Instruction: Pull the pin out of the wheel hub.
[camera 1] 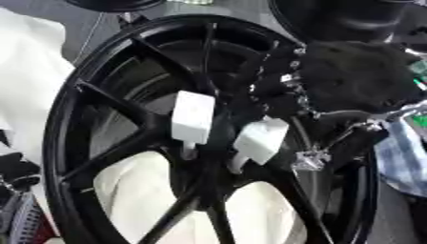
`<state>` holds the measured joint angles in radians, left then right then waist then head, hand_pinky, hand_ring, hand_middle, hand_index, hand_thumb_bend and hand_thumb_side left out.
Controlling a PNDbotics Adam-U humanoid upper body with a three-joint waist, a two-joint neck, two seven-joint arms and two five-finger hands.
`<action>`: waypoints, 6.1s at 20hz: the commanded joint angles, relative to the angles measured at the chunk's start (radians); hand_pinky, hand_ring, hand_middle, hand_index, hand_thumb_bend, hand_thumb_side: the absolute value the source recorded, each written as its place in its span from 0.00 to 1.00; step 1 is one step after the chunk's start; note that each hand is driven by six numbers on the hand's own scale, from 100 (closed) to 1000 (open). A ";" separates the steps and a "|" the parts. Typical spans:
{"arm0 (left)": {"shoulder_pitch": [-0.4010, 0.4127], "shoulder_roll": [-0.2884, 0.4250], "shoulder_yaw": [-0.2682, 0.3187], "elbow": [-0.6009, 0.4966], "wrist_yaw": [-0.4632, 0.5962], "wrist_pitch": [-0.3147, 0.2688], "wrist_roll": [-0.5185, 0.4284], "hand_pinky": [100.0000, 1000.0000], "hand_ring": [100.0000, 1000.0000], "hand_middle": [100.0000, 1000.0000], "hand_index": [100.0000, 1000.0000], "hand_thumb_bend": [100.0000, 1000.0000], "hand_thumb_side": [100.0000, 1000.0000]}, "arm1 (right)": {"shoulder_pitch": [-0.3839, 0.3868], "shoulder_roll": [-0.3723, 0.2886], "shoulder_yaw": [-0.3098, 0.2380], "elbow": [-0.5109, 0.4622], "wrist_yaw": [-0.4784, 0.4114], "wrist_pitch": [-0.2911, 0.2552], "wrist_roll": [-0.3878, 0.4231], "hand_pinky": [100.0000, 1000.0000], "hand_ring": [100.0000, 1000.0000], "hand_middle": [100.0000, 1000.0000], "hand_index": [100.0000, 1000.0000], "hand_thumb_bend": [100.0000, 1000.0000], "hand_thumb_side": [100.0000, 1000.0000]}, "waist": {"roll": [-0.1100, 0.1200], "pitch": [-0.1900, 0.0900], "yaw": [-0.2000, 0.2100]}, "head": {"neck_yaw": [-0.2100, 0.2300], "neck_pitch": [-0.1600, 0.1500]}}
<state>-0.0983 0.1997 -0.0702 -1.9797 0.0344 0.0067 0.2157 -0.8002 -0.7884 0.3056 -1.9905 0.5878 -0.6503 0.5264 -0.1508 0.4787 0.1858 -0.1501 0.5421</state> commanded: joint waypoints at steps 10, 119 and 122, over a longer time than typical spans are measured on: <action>-0.007 -0.005 -0.002 -0.020 0.005 0.007 -0.004 0.64 0.63 0.54 0.69 0.01 0.87 | -0.005 -0.023 -0.012 -0.009 -0.053 -0.032 0.027 0.83 0.81 0.51 0.51 0.00 0.27 | -0.007 -0.025 0.010 | -0.005 -0.015; 0.005 -0.027 0.064 -0.020 0.017 -0.032 0.062 0.65 0.64 0.54 0.69 0.00 0.81 | 1.039 0.380 -0.840 -0.009 0.030 0.757 -0.576 0.97 0.98 0.91 0.94 0.00 0.00 | 0.078 -0.075 -0.152 | 0.059 0.058; 0.005 -0.027 0.063 -0.020 0.017 -0.032 0.061 0.65 0.64 0.54 0.69 0.00 0.81 | 1.028 0.408 -0.836 -0.009 0.025 0.761 -0.585 0.97 0.96 0.90 0.93 0.00 0.06 | 0.079 -0.072 -0.154 | 0.059 0.054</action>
<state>-0.0880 0.1731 -0.0140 -1.9798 0.0520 -0.0204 0.2764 0.2269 -0.3733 -0.5232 -1.9795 0.6057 0.1063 -0.0591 -0.0728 0.4226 0.0339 -0.0888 0.6047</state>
